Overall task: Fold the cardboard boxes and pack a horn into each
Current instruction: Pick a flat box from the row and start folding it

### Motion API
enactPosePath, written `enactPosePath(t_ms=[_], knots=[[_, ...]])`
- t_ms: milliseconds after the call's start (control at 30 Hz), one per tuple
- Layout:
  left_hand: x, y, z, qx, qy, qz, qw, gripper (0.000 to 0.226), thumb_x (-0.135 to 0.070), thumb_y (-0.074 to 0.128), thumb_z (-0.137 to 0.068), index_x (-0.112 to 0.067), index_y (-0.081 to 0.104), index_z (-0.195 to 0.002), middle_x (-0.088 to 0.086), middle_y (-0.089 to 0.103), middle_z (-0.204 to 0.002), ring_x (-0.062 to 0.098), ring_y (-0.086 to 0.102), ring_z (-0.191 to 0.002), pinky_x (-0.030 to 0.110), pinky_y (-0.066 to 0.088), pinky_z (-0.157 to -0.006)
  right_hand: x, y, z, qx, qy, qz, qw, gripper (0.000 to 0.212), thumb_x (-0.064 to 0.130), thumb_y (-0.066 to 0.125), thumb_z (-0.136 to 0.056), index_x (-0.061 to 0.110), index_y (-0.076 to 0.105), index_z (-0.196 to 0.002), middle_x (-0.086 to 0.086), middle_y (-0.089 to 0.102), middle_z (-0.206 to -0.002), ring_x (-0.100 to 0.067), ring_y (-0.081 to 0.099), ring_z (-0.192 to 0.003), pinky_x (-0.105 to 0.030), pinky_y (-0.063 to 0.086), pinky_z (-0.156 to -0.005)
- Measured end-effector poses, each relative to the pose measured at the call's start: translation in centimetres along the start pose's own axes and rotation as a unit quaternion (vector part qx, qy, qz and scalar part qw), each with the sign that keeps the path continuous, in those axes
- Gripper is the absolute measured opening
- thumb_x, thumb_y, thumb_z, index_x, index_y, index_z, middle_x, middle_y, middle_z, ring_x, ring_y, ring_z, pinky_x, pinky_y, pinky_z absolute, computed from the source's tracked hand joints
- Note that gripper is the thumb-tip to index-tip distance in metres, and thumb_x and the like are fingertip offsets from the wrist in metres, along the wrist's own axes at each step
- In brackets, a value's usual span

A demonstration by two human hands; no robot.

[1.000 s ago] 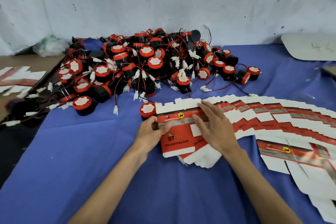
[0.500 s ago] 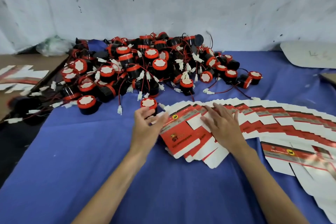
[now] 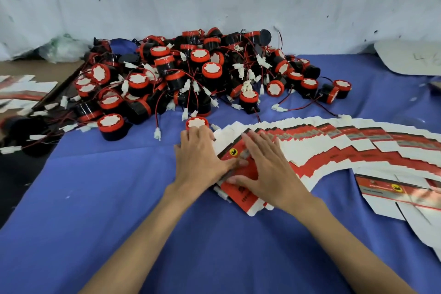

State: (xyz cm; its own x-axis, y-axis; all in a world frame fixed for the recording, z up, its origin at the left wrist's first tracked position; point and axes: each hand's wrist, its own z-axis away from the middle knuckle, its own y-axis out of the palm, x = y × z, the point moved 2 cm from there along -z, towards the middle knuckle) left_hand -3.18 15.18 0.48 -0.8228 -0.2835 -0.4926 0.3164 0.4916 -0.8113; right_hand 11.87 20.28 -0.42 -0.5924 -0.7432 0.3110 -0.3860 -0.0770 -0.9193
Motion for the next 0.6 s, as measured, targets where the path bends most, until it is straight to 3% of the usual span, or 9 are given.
enactPosePath(t_ms=[100, 167, 267, 367, 433, 533, 600], knots=[[-0.8, -0.5, 1.1, -0.063, 0.033, 0.212, 0.975, 0.058, -0.047, 0.083, -0.065, -0.023, 0.04, -0.097, -0.014, 0.051, -0.09, 0.009, 0.051, -0.082, 0.026, 0.042, -0.069, 0.1, -0.9, 0.0, -0.067, 0.05, -0.141, 0.987, 0.128, 0.064, 0.077, -0.057, 0.026, -0.001, -0.151, 0.008, 0.018, -0.146, -0.002, 0.011, -0.131, -0.023, 0.011, -0.111], [-0.9, -1.7, 0.7, -0.057, 0.006, 0.367, 0.928, 0.037, -0.027, 0.076, -0.08, -0.026, 0.047, -0.103, -0.017, 0.062, -0.079, 0.001, 0.056, -0.071, 0.018, 0.045, -0.065, -0.1, -1.8, 0.0, -0.096, 0.065, -0.196, 0.974, 0.134, 0.061, 0.083, -0.045, 0.037, -0.001, -0.148, 0.014, 0.023, -0.119, 0.0, 0.02, -0.112, -0.015, 0.02, -0.099], [-0.7, -3.6, -0.1, 0.121, -0.038, 0.5, 0.857, 0.012, -0.024, 0.065, -0.087, -0.034, 0.071, -0.088, -0.012, 0.069, -0.072, 0.008, 0.059, -0.07, 0.02, 0.046, -0.062, -0.1, -3.1, 0.0, -0.091, 0.027, -0.234, 0.968, 0.129, 0.066, 0.083, -0.039, 0.055, -0.001, -0.136, 0.019, 0.022, -0.103, -0.001, 0.026, -0.104, -0.003, 0.025, -0.087], [-0.5, -3.8, 0.5, 0.254, -0.046, 0.583, 0.77, 0.018, -0.029, 0.06, -0.077, -0.035, 0.077, -0.081, -0.01, 0.073, -0.079, 0.007, 0.067, -0.069, 0.02, 0.053, -0.059, 0.1, -3.6, 0.2, -0.068, 0.002, -0.291, 0.954, 0.128, 0.056, 0.083, -0.04, 0.059, -0.002, -0.135, 0.022, 0.024, -0.111, -0.001, 0.031, -0.113, -0.006, 0.03, -0.092], [0.0, -3.4, 0.8, 0.288, -0.041, 0.589, 0.754, 0.02, -0.026, 0.063, -0.079, -0.034, 0.077, -0.091, -0.007, 0.074, -0.089, 0.008, 0.068, -0.078, 0.023, 0.055, -0.067, 0.5, -3.6, 0.5, -0.05, -0.002, -0.331, 0.942, 0.127, 0.048, 0.085, -0.041, 0.059, 0.001, -0.135, 0.015, 0.028, -0.114, -0.003, 0.033, -0.118, -0.015, 0.034, -0.098], [0.6, -3.3, 1.2, 0.346, -0.048, 0.611, 0.711, 0.034, -0.019, 0.072, -0.078, -0.028, 0.072, -0.11, -0.005, 0.073, -0.097, 0.011, 0.068, -0.084, 0.025, 0.055, -0.07, 0.9, -3.2, 0.9, -0.013, -0.007, -0.372, 0.928, 0.122, 0.039, 0.086, -0.045, 0.059, 0.004, -0.134, 0.014, 0.027, -0.117, 0.008, 0.034, -0.117, -0.006, 0.037, -0.092], [0.8, -3.5, 1.5, 0.394, -0.03, 0.633, 0.666, 0.038, -0.01, 0.061, -0.082, -0.033, 0.073, -0.109, -0.007, 0.073, -0.101, 0.009, 0.07, -0.085, 0.022, 0.057, -0.068, 1.0, -2.9, 1.1, -0.006, -0.01, -0.382, 0.924, 0.12, 0.045, 0.085, -0.047, 0.062, 0.005, -0.133, 0.016, 0.028, -0.117, 0.012, 0.035, -0.115, -0.004, 0.037, -0.092]])
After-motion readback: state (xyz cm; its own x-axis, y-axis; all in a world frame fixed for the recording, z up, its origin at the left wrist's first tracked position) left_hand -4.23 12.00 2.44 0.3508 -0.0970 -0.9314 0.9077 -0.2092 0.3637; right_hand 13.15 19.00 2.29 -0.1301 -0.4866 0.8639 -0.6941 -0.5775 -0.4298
